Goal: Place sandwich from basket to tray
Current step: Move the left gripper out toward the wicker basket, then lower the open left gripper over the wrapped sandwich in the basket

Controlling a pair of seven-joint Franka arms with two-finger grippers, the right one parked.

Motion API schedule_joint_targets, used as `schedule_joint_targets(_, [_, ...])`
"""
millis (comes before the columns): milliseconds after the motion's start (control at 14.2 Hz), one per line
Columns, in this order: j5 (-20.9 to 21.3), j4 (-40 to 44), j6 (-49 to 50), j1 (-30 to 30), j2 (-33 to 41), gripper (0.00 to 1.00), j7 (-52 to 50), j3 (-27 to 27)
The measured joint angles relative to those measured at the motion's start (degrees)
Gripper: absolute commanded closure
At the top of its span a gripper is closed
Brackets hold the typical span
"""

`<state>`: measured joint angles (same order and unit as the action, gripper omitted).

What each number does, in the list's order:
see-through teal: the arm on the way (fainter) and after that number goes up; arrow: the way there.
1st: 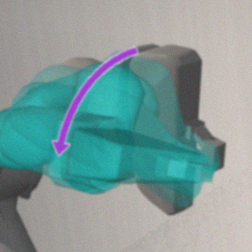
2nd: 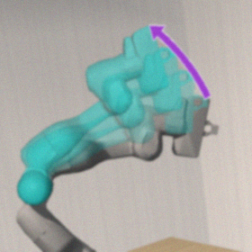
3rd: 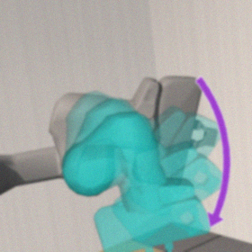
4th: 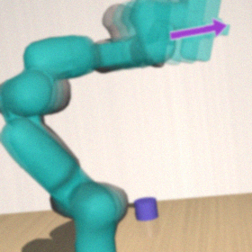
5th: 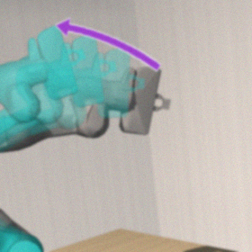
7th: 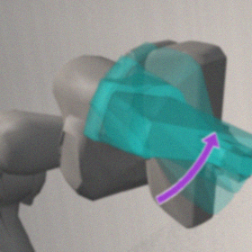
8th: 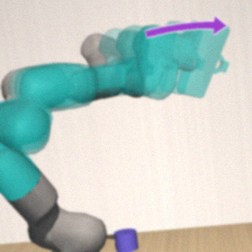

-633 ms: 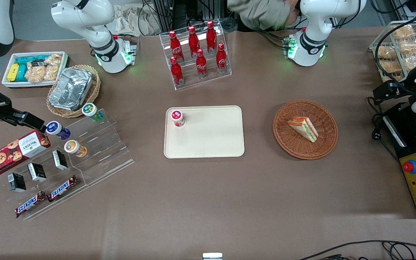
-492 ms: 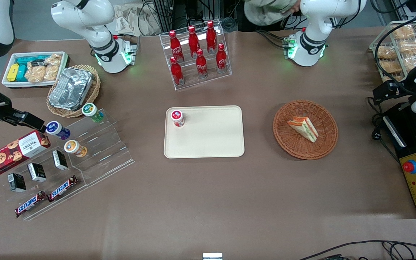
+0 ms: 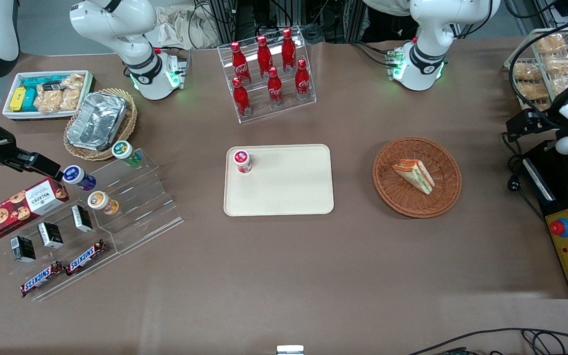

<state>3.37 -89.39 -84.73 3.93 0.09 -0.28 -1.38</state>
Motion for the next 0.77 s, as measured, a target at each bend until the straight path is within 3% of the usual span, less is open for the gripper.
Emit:
schedule_joint_targets(281, [0.0,-9.2,-2.9,0.3,4.4,0.01,0.0,0.0])
schedule_joint_targets(633, [-2.4,-34.9,-23.6,0.3,16.2,0.01,-0.9,0.0])
schedule_joint_targets(773, [-3.9,-40.9,-27.6,0.3,18.2,0.01,-3.4,0.0])
